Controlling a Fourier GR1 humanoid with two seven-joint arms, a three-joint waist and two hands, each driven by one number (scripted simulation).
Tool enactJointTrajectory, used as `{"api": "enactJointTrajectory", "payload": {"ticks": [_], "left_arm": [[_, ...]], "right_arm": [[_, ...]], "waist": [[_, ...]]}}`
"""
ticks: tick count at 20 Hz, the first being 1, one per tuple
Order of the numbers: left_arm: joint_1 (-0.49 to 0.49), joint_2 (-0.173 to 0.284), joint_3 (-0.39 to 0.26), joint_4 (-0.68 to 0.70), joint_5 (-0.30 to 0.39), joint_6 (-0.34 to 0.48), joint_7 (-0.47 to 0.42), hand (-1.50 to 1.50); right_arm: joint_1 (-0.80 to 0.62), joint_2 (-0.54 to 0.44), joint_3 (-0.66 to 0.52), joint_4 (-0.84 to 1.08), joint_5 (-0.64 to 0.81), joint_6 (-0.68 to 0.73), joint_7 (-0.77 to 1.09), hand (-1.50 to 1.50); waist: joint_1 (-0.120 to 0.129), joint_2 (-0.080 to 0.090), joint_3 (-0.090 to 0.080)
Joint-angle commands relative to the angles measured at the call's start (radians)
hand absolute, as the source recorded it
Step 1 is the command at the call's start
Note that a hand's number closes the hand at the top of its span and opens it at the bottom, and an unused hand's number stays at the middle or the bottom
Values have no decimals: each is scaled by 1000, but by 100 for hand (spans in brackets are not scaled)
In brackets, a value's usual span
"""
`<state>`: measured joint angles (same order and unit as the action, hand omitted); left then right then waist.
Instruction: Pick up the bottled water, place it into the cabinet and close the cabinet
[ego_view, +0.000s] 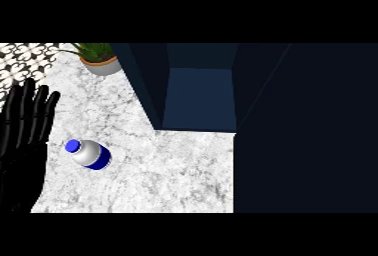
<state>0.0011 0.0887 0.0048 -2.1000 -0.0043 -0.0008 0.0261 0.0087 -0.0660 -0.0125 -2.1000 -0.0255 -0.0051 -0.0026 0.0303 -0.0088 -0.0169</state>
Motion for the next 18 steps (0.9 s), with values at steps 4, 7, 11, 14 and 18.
{"api": "enactJointTrajectory", "payload": {"ticks": [4, 7, 11, 14, 18], "left_arm": [[102, 125, 229, -48, 263, -167, -57, -150], [171, 97, 226, 47, 428, -234, -14, -150], [247, 166, 337, -7, 606, -314, 47, -150], [209, 174, 338, -32, 629, -276, 125, -150], [305, 169, 396, -127, 707, -292, 183, -150]], "right_arm": [[169, 6, 83, -184, 59, 18, 38, -150], [161, -32, 139, -120, -38, 131, 56, -150], [228, -31, 174, -198, -41, 145, 68, -150], [221, 7, 280, -332, 23, 80, 231, -150], [251, 23, 363, -361, 118, 63, 237, -150]], "waist": [[-31, 5, 16], [-13, 5, 15], [-22, 5, 16], [-29, 6, 16], [-27, 6, 17]]}}
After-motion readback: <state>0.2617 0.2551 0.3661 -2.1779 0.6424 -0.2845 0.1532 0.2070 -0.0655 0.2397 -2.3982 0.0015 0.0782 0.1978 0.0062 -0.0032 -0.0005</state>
